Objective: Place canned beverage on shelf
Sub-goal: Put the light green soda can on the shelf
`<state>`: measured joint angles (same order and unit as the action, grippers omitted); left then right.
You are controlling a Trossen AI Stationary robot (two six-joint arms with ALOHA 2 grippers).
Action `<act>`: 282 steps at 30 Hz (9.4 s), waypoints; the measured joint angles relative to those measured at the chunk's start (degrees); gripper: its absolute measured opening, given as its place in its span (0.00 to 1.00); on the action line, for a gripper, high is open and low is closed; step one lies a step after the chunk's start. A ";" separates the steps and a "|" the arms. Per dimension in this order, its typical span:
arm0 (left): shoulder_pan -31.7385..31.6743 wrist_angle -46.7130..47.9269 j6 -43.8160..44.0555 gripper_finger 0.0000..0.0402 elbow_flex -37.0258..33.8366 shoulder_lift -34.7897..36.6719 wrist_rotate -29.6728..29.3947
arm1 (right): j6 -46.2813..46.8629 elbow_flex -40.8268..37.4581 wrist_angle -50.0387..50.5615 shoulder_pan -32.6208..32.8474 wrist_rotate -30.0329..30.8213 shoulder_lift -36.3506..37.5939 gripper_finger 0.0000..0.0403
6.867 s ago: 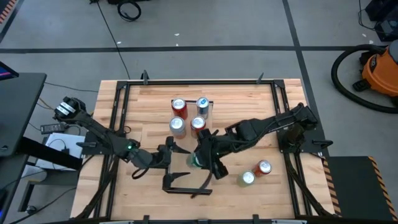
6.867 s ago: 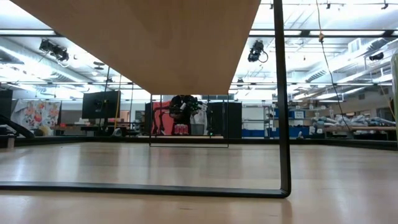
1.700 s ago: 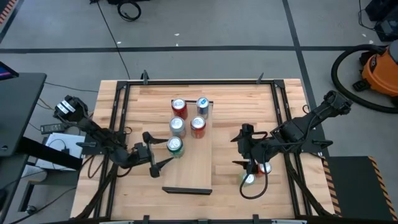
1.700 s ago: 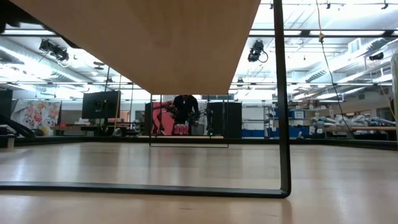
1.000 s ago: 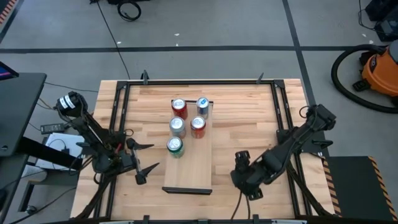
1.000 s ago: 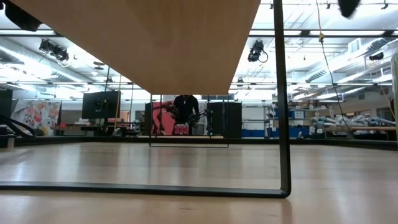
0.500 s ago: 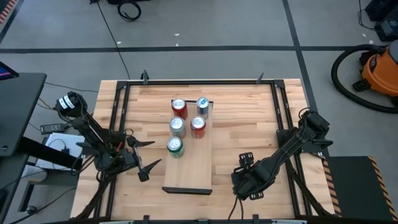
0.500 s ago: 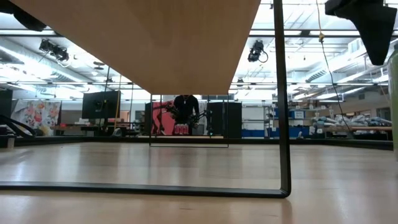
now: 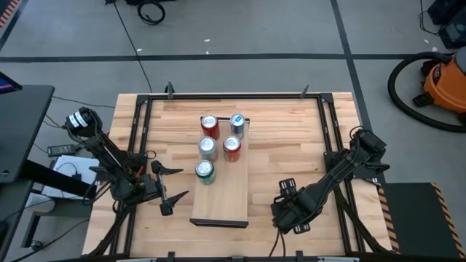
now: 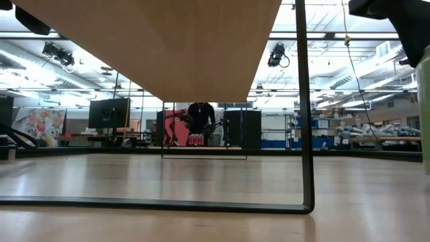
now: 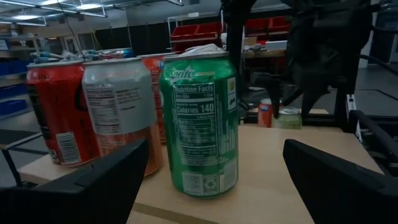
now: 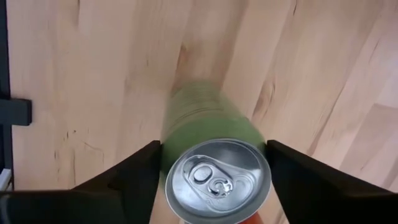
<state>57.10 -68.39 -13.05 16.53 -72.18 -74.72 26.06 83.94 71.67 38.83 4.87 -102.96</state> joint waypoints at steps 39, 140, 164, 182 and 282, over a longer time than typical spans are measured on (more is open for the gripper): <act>0.01 0.09 0.09 0.96 0.00 -0.02 -0.02 | 3.54 8.34 9.90 -8.15 0.03 1.07 0.82; -2.14 67.63 37.20 0.96 34.73 -0.61 14.45 | -32.34 30.09 3.63 -19.58 1.17 0.83 0.80; -20.21 87.05 31.60 0.88 57.87 -11.15 42.27 | -31.78 30.05 8.04 -13.22 10.13 0.90 0.80; -30.31 86.76 23.82 0.88 68.57 -23.06 46.07 | -29.59 30.05 9.12 -9.94 10.53 1.01 0.80; -33.75 76.47 10.30 0.77 68.52 -25.46 38.27 | -18.13 -30.33 -53.42 0.83 37.02 43.47 0.98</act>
<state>23.36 8.08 -2.76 85.06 -97.65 -36.45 7.93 53.61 18.26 39.66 41.89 -59.49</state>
